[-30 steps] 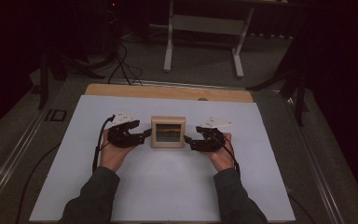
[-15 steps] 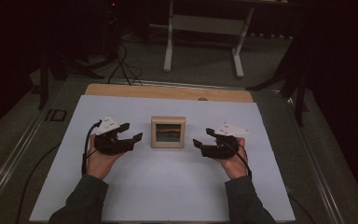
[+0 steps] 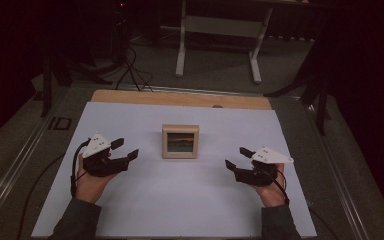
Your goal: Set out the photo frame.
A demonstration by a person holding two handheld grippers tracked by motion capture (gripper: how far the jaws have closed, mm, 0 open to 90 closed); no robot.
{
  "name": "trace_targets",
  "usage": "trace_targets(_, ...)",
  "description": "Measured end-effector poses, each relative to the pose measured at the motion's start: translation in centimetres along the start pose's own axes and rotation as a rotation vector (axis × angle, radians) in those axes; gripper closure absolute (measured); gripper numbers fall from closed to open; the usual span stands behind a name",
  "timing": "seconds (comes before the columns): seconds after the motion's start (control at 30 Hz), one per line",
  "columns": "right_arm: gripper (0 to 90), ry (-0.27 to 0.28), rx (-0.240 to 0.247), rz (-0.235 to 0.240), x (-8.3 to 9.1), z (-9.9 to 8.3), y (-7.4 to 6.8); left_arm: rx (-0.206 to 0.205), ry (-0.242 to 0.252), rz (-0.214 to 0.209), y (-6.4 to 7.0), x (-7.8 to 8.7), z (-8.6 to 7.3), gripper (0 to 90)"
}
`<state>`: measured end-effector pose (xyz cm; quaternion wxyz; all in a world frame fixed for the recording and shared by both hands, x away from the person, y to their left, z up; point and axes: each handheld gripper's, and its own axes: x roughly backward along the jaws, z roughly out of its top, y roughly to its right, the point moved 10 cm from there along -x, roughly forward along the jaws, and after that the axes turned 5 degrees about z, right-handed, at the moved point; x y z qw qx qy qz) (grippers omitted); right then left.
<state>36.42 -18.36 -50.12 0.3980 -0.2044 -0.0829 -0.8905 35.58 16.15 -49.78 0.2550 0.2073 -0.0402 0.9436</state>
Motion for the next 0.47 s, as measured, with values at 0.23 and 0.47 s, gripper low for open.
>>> trace_targets(0.23, 28.6, 0.024, -0.024, -0.022, 2.3, -1.7, 0.3, 0.008, 0.025, 0.038, -0.7, 2.1, -1.5, 32.6)
trace_targets(0.47, 25.9, 0.033, -0.060, -0.036, 3.6, -3.2, 0.4, -0.025, 0.016, 0.071, -0.8, 3.5, -3.2, 31.5)
